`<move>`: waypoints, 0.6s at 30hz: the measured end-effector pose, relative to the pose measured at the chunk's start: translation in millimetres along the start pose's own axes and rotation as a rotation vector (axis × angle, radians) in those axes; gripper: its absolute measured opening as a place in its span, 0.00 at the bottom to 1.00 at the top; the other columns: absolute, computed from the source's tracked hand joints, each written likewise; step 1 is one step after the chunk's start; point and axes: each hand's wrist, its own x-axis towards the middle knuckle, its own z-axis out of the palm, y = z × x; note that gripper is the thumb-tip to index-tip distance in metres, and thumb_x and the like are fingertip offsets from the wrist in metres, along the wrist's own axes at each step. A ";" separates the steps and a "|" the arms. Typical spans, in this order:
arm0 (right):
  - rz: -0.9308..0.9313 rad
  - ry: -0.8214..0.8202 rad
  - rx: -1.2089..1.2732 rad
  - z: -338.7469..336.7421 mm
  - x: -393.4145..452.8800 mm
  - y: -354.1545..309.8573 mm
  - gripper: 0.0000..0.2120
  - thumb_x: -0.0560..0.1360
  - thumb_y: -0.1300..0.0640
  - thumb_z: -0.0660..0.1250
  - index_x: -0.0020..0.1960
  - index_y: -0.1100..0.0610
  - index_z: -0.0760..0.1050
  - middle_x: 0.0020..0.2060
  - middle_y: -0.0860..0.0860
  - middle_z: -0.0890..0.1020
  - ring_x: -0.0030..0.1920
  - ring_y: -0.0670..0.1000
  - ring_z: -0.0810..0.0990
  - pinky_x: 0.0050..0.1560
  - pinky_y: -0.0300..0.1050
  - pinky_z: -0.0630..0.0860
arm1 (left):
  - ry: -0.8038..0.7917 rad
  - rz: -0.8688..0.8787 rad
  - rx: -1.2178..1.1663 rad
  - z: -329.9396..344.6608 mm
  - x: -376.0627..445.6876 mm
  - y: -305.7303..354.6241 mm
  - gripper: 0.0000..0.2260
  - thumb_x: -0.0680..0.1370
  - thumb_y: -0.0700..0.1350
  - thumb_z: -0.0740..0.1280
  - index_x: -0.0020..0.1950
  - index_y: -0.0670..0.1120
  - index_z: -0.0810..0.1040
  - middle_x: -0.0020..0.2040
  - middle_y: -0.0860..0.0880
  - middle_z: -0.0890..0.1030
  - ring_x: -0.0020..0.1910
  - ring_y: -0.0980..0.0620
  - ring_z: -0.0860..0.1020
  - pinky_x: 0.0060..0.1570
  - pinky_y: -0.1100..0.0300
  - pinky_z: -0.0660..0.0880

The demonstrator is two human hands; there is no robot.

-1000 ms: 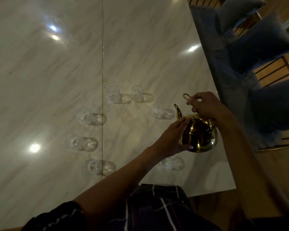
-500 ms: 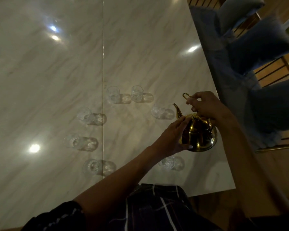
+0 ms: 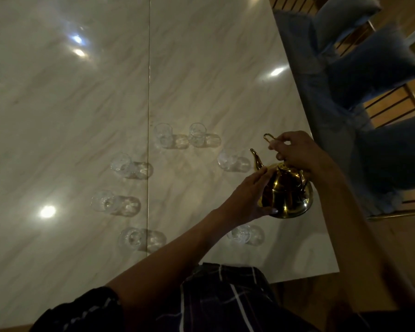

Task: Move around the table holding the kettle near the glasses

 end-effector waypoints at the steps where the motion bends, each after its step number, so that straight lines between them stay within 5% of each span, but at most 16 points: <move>1: 0.001 0.001 -0.001 0.0 -0.1 0.0 0.12 0.81 0.53 0.63 0.56 0.60 0.80 0.39 0.53 0.80 0.39 0.47 0.78 0.38 0.42 0.74 | 0.002 0.001 0.000 0.3 0.1 -0.4 0.46 0.71 0.48 0.80 0.82 0.43 0.57 0.79 0.39 0.63 0.74 0.42 0.68 0.67 0.54 0.69; 18: 0.017 -0.017 0.010 -0.7 2.2 0.4 0.12 0.81 0.53 0.63 0.57 0.60 0.79 0.38 0.53 0.78 0.34 0.46 0.74 0.32 0.40 0.70 | -0.029 -0.025 0.031 2.6 2.8 -6.3 0.46 0.72 0.51 0.79 0.83 0.45 0.55 0.80 0.40 0.61 0.76 0.40 0.66 0.70 0.43 0.72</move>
